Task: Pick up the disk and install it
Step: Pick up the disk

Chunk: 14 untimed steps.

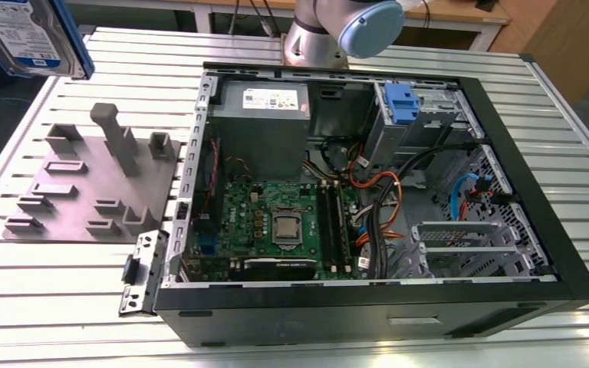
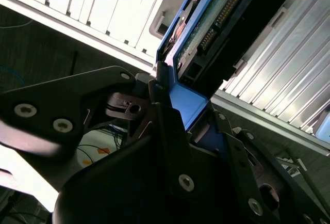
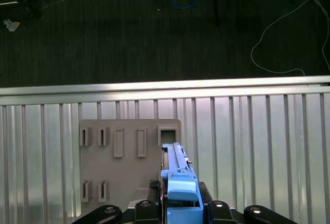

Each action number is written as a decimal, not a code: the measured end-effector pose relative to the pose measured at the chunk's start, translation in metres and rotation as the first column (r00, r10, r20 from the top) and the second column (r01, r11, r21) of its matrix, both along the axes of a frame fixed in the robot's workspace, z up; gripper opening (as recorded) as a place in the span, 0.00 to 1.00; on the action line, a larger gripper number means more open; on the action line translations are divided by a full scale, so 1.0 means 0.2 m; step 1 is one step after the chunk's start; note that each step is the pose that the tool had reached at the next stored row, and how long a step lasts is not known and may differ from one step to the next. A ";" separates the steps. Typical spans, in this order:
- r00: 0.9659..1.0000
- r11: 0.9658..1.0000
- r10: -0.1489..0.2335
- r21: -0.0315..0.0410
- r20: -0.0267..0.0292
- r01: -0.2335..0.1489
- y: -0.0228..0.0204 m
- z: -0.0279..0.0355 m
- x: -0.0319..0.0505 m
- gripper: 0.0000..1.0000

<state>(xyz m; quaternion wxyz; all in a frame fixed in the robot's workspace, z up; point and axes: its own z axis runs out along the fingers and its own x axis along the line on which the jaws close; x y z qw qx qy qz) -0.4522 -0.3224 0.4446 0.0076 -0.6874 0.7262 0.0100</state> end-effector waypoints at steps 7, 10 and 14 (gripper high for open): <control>1.000 1.000 0.000 0.000 0.000 0.000 0.000 0.027 0.000 0.36; 1.000 1.000 0.000 0.000 0.000 0.000 0.000 0.039 0.000 0.36; 1.000 1.000 0.000 0.000 0.000 0.000 0.000 0.059 0.000 0.36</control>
